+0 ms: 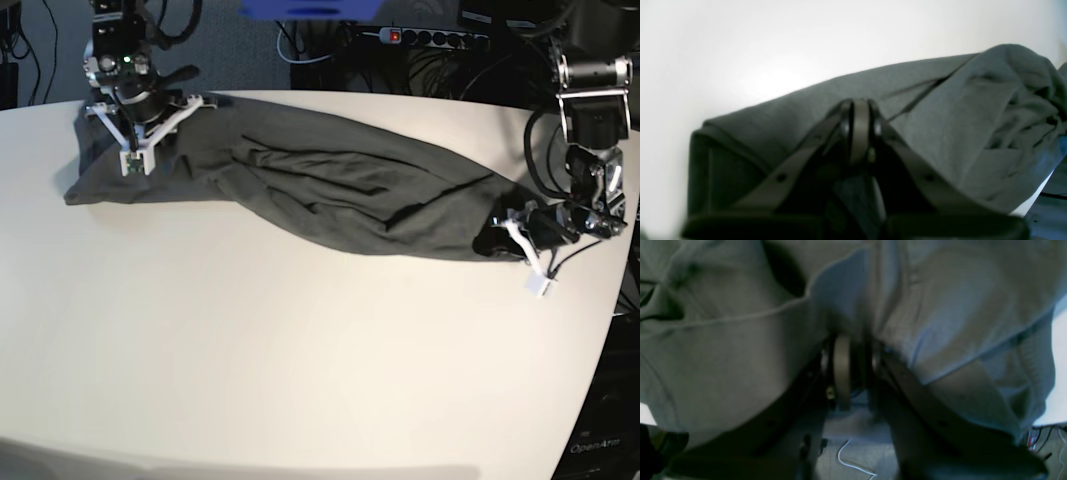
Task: Fold the T-shirt properly
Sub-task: 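Press the strip end down with the right gripper and straighten it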
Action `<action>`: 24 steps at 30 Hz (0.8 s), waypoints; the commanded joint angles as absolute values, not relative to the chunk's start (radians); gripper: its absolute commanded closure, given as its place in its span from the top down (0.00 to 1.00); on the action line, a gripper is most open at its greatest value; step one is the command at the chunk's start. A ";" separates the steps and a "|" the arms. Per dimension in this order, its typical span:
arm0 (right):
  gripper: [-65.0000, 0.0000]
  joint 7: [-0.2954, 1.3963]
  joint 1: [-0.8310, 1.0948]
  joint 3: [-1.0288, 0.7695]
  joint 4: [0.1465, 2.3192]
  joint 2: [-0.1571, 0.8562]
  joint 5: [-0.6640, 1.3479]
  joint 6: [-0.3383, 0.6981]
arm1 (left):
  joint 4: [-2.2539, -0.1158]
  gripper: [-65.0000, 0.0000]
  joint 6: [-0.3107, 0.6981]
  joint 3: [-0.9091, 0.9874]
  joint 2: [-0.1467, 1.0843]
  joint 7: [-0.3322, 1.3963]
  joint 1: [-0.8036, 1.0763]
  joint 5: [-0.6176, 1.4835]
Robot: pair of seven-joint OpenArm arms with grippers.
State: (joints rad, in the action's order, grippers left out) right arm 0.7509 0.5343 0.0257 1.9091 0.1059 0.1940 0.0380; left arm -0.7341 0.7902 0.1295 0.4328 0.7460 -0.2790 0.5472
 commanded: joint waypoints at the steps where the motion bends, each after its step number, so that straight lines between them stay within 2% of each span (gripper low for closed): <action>1: 0.10 0.742 0.522 0.019 1.910 0.114 0.196 0.061 | -0.684 0.03 0.691 0.105 0.423 0.952 -0.226 0.274; 9: 0.10 0.742 0.414 -0.036 1.719 0.111 0.196 0.236 | -0.682 0.03 0.691 0.105 0.440 0.940 -0.223 0.274; 15: 0.10 0.739 0.338 -0.108 1.609 0.114 0.196 0.265 | -0.682 0.03 0.691 0.105 0.466 0.941 -0.217 0.274; 18: 0.10 0.707 0.315 -0.142 1.560 0.116 0.193 0.325 | -0.682 0.03 0.691 0.107 0.483 0.941 -0.205 0.278; 24: 0.10 0.687 0.237 -0.176 1.412 0.156 0.194 0.357 | -0.682 0.03 0.693 0.108 0.509 0.943 -0.203 0.278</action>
